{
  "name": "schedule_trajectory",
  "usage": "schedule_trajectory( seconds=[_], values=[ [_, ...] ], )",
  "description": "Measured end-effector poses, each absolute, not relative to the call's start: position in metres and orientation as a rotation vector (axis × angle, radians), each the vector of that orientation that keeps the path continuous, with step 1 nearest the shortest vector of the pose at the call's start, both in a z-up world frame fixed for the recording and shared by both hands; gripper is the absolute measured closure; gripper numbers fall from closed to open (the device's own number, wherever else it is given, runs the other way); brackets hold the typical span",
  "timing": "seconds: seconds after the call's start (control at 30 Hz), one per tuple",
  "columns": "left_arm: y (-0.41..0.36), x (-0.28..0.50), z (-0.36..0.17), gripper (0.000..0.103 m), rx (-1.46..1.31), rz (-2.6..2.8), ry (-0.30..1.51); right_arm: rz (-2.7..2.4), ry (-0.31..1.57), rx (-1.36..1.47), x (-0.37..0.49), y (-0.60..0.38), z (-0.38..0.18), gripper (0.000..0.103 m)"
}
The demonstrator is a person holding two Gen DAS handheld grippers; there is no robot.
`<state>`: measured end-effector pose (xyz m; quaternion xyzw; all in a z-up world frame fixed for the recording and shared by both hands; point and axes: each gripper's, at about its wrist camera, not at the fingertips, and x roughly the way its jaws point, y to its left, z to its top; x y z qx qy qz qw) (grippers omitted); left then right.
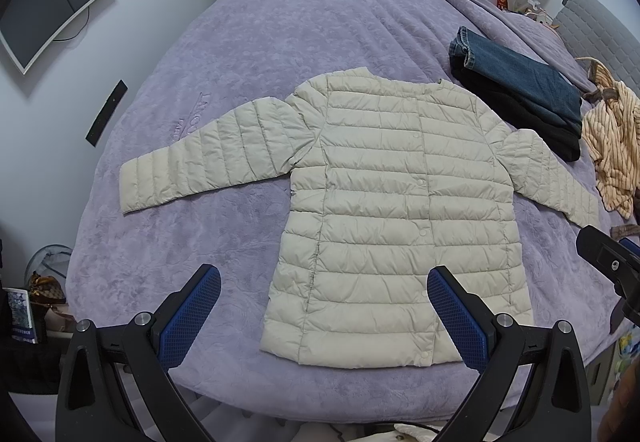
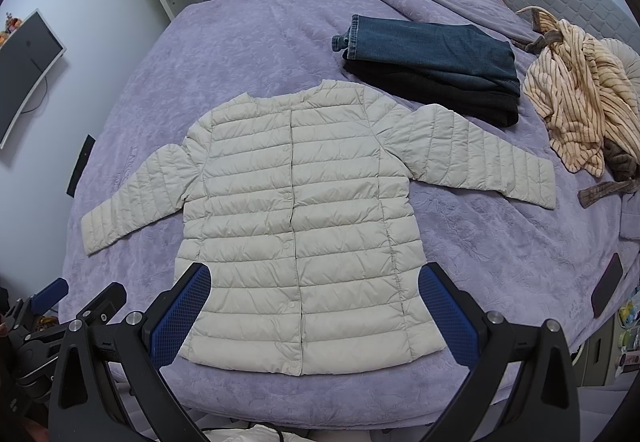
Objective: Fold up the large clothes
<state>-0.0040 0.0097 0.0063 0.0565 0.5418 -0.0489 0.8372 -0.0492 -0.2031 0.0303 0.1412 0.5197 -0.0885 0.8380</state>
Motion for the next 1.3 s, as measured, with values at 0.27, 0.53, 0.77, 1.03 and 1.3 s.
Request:
schedule_trajectory(
  seconds=[0.27, 0.53, 0.77, 1.03, 1.3],
  values=[
    [0.012, -0.008, 0.002, 0.0, 0.113, -0.102, 1.155, -0.184, 1.113, 0.304, -0.048, -0.198, 0.025, 0.0],
    [0.024, 0.0, -0.009, 0.0, 0.078, -0.104, 1.193, -0.164, 1.144, 0.297, -0.035, -0.19, 0.02, 0.0],
    [0.045, 0.018, -0.025, 0.0, 0.024, -0.081, 1.235, -0.165, 1.182, 0.251, -0.022, -0.178, 0.004, 0.0],
    [0.086, 0.04, -0.055, 0.0, -0.039, -0.017, 1.259, -0.056, 1.23, 0.202, 0.004, -0.149, -0.029, 0.0],
    [0.134, 0.064, -0.102, 0.0, -0.099, 0.048, 1.287, 0.042, 1.332, 0.205, 0.029, -0.111, -0.069, 0.0]
  ],
)
